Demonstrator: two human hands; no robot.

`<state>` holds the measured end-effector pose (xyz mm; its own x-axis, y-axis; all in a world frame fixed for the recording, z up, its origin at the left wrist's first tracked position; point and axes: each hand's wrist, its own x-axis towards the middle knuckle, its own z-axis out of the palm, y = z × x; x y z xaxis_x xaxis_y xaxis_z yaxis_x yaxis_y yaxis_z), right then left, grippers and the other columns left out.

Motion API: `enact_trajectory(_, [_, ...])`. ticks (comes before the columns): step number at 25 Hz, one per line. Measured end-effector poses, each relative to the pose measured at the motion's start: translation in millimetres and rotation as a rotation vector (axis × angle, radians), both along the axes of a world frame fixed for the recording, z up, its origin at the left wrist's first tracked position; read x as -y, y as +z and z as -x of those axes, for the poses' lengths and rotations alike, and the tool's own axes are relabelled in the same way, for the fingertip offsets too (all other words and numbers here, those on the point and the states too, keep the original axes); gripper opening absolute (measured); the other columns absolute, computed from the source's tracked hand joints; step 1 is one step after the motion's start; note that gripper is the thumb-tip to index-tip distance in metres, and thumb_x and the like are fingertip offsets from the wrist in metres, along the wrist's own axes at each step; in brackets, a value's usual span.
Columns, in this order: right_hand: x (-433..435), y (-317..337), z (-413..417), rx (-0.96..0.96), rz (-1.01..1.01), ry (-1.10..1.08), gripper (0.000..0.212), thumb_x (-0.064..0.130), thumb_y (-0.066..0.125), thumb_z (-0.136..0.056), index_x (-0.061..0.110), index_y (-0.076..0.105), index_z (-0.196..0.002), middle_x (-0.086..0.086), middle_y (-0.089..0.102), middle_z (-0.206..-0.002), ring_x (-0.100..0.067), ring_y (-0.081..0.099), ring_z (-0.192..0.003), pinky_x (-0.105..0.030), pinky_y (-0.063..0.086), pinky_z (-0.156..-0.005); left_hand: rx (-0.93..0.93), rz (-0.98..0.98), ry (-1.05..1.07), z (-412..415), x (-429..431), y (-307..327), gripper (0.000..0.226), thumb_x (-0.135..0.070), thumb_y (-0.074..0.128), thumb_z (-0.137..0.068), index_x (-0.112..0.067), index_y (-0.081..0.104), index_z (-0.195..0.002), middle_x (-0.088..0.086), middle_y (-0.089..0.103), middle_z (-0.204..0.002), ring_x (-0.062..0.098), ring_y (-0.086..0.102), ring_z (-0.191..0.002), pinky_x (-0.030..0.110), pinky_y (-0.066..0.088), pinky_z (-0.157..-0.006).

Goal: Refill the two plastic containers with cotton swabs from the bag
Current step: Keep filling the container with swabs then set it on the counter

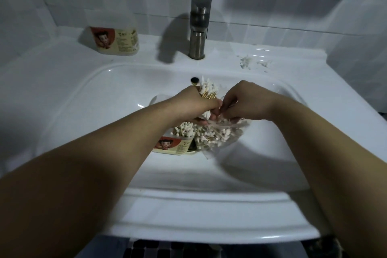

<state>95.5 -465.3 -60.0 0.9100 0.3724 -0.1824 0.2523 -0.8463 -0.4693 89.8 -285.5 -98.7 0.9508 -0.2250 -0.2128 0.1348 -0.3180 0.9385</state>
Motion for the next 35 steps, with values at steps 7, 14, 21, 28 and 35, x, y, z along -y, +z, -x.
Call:
enact_trajectory(7, [12, 14, 0, 0.057, -0.276, -0.176, 0.016, -0.005, 0.07, -0.085, 0.009, 0.078, -0.089, -0.003, 0.077, -0.074, -0.014, 0.077, -0.07, -0.024, 0.06, -0.071, -0.004, 0.014, 0.013, 6, 0, 4, 0.03, -0.03, 0.074, -0.092, -0.007, 0.068, -0.11, 0.011, 0.077, -0.1, 0.023, 0.077, -0.09, 0.038, 0.065, -0.077])
enact_trajectory(14, [16, 19, 2, 0.057, -0.476, -0.216, 0.01, -0.007, 0.07, -0.086, -0.001, 0.075, -0.093, -0.01, 0.074, -0.076, -0.018, 0.077, -0.071, -0.031, 0.063, -0.08, 0.114, 0.02, 0.133, 0, -1, 3, 0.021, -0.029, 0.074, -0.092, -0.014, 0.07, -0.106, 0.008, 0.075, -0.103, 0.027, 0.074, -0.097, 0.046, 0.063, -0.083])
enact_trajectory(21, [3, 12, 4, 0.054, -0.696, -0.206, 0.01, -0.008, 0.072, -0.086, -0.001, 0.074, -0.092, -0.002, 0.076, -0.074, -0.015, 0.073, -0.068, -0.024, 0.06, -0.071, 0.166, 0.104, -0.003, 5, 7, 8, 0.014, -0.013, 0.069, -0.096, -0.008, 0.069, -0.109, 0.005, 0.076, -0.09, 0.016, 0.072, -0.078, 0.035, 0.06, -0.071])
enact_trajectory(28, [6, 11, -2, 0.103, -0.796, -0.309, 0.021, -0.008, 0.067, -0.09, 0.011, 0.075, -0.096, -0.015, 0.076, -0.096, -0.016, 0.066, -0.067, -0.032, 0.06, -0.074, 0.111, 0.161, 0.117, 5, 4, 11, 0.009, -0.021, 0.069, -0.096, -0.012, 0.069, -0.093, 0.001, 0.065, -0.069, 0.018, 0.063, -0.067, 0.029, 0.054, -0.062])
enact_trajectory(35, [0, 10, 4, -0.02, -0.823, -0.278, 0.04, -0.01, 0.059, -0.094, 0.01, 0.06, -0.128, -0.022, 0.068, -0.099, -0.033, 0.07, -0.078, -0.05, 0.062, -0.083, 0.046, 0.215, 0.062, 9, 3, 13, 0.024, -0.023, 0.063, -0.101, -0.009, 0.067, -0.121, 0.009, 0.078, -0.105, 0.018, 0.076, -0.096, 0.038, 0.061, -0.082])
